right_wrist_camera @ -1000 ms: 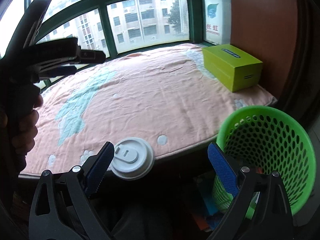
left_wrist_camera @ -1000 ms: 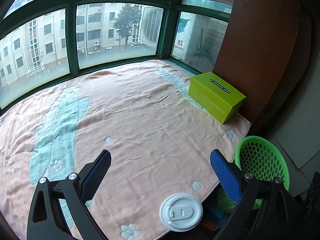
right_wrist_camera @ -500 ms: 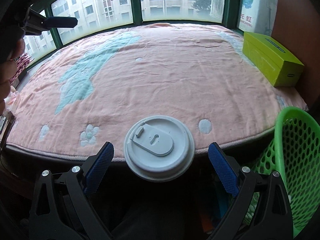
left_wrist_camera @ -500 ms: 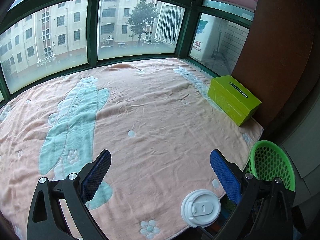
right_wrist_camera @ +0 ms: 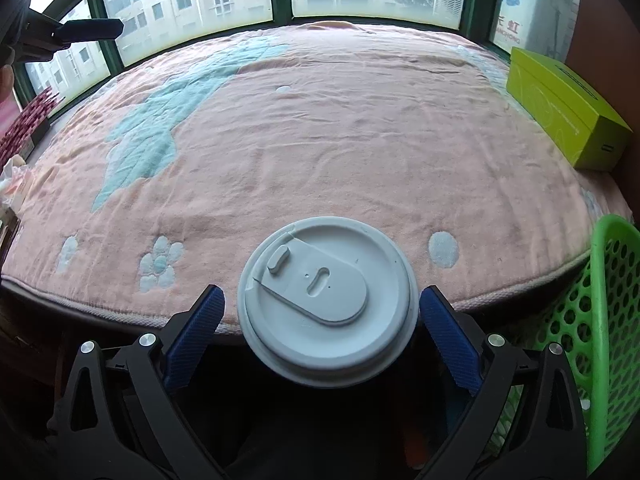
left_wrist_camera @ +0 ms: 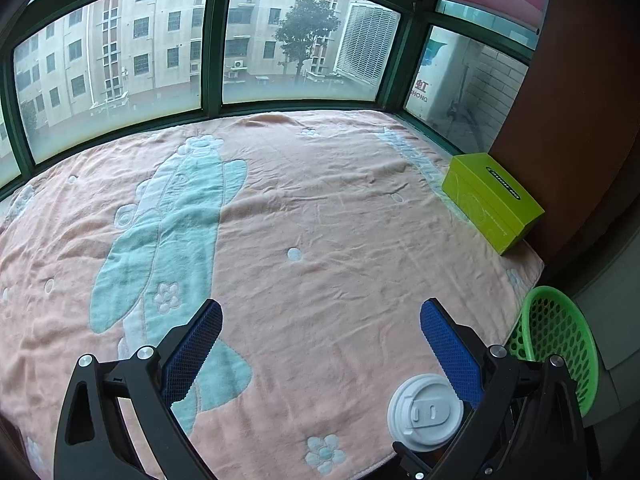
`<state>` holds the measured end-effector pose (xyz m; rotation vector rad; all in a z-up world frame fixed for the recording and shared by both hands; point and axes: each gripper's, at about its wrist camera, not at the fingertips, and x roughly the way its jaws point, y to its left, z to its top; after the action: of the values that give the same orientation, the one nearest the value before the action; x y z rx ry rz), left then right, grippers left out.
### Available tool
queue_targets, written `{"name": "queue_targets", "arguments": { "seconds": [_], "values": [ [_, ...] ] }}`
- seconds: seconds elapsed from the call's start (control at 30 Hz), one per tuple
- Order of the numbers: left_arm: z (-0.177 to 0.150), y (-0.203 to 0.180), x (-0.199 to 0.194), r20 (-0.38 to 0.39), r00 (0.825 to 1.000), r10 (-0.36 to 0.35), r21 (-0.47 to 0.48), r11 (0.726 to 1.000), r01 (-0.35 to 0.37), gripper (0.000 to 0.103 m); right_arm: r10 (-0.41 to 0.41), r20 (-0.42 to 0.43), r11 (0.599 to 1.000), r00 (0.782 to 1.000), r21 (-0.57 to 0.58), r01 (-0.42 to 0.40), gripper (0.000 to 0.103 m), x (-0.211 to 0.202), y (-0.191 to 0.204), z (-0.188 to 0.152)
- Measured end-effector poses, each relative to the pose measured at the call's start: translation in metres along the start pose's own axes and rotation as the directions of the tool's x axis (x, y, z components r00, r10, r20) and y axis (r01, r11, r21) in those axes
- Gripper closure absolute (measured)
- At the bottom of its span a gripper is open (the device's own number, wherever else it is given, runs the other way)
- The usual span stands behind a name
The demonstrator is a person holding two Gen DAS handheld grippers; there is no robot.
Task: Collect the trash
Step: 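Lift the white lid with the right tool and drop it into the green basket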
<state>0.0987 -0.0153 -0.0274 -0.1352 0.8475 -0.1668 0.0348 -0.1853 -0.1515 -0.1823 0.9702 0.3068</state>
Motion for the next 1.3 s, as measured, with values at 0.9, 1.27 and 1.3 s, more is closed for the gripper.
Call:
{"name": "queue_targets", "arguments": {
  "seconds": [0.9,1.27,1.3],
  "values": [
    [-0.02,0.002,0.009,-0.009,0.999,0.042,0.017,0.999,-0.042,0.007,-0.038,0.101,0.994,0.994,0.103,0.027,0.01,-0.043,-0.025,0.009],
    [-0.021,-0.039,0.012,-0.006,1.0,-0.019,0.084,0.996,0.02,0.007,-0.179,0.18,0.946,0.967,0.302,0.118,0.01,-0.112,-0.093,-0.002],
    [-0.021,-0.043,0.012,-0.007,1.0,-0.026,0.09,0.996,0.027,0.007,-0.198,0.184,0.937,0.963,0.323,0.131,0.01,-0.118,-0.1,-0.005]
  ]
}}
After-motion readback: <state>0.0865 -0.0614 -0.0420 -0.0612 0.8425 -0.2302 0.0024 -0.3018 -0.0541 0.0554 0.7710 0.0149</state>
